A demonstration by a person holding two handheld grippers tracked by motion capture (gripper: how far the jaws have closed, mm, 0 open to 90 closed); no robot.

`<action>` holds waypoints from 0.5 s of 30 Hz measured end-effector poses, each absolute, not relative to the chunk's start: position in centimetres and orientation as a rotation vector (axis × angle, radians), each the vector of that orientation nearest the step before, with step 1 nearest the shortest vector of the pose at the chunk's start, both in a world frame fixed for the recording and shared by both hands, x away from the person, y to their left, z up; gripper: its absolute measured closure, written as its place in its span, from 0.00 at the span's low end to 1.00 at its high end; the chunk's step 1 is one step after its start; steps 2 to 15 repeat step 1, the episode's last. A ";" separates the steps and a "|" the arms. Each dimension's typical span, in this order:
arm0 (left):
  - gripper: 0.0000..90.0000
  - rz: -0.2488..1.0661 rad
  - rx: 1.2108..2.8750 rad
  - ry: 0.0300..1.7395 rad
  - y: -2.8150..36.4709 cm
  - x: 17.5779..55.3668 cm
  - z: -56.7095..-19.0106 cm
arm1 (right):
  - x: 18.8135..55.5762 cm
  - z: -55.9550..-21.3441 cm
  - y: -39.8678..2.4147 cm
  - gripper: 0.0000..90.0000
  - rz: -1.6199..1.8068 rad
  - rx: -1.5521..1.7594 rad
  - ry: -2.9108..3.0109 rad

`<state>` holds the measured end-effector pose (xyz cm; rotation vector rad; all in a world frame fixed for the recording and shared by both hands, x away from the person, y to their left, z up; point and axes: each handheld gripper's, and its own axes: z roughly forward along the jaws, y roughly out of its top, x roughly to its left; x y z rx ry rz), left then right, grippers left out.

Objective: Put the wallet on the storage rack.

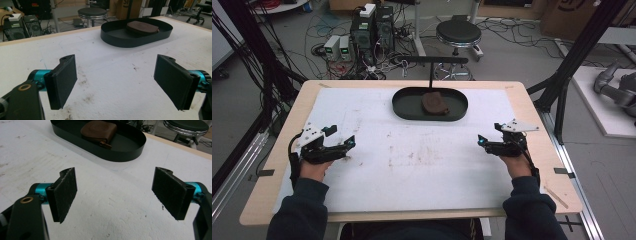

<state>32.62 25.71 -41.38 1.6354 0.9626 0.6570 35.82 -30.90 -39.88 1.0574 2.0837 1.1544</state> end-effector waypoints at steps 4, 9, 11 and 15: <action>0.21 0.655 1.638 0.963 25.7 32.6 -41.4 | 35.8 -39.9 -30.9 0.23 1.154 1.055 2.084; 0.21 0.655 1.638 0.963 25.7 32.6 -41.4 | 35.8 -39.9 -30.9 0.23 1.154 1.055 2.084; 0.21 0.655 1.638 0.963 25.7 32.6 -41.4 | 35.8 -39.9 -30.9 0.23 1.154 1.055 2.084; 0.21 0.655 1.638 0.963 25.7 32.6 -41.4 | 35.8 -39.9 -30.9 0.23 1.154 1.055 2.084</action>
